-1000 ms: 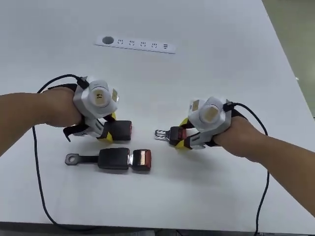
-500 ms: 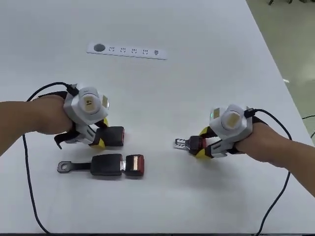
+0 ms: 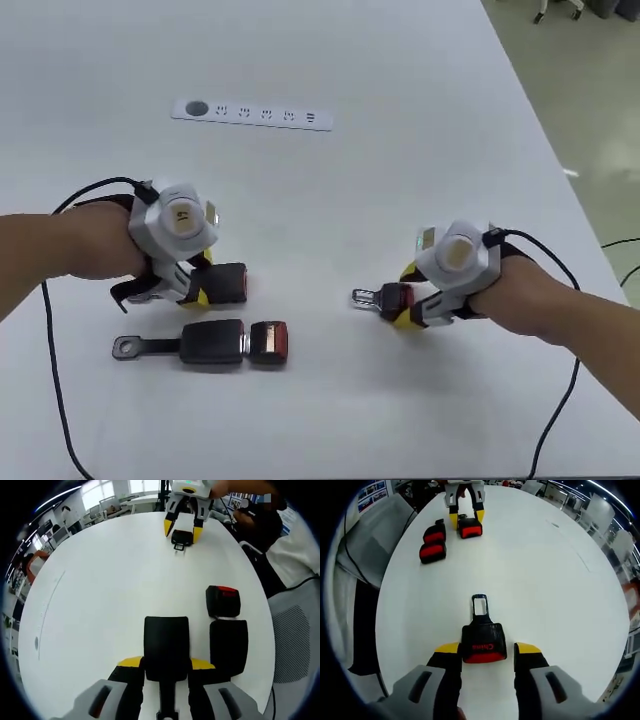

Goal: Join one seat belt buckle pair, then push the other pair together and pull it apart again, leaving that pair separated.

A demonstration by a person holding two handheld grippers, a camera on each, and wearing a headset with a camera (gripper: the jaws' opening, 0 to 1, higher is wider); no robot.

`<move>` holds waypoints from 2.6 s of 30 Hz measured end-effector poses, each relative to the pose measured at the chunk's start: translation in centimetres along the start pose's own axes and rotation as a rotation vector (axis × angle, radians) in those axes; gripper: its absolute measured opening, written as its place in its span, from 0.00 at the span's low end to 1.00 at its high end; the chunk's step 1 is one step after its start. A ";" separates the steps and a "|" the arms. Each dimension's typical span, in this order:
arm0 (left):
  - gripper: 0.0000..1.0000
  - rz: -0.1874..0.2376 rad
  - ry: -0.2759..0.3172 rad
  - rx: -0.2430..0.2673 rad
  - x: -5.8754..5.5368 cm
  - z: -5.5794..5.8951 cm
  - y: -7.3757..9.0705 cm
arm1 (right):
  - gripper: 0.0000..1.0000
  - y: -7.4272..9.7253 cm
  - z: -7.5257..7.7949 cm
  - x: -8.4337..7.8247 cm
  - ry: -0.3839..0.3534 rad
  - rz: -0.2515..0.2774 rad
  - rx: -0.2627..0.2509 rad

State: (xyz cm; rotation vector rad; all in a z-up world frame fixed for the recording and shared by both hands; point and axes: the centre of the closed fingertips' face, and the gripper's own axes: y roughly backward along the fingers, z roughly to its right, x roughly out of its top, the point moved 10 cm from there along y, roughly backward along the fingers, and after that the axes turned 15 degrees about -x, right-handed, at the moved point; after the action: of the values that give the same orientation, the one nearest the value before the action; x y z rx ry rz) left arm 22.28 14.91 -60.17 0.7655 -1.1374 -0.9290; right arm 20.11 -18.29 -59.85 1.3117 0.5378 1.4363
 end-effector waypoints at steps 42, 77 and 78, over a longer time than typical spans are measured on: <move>1.00 0.406 0.342 0.320 -8.0 13.6 4.0 | 0.98 6.3 -8.4 -0.7 -0.439 0.197 -0.229; 1.00 0.507 0.472 0.421 -11.7 16.4 4.6 | 1.00 8.1 -9.2 -0.4 -0.510 0.194 -0.264; 1.00 0.508 0.475 0.420 -11.6 16.5 4.5 | 1.00 8.1 -9.2 -0.4 -0.511 0.192 -0.265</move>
State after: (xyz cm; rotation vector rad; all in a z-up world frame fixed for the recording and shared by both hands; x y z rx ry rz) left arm 5.62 26.63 -56.67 0.9134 -1.0346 -0.0663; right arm 8.60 -18.43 -55.78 1.4689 -0.1154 1.2063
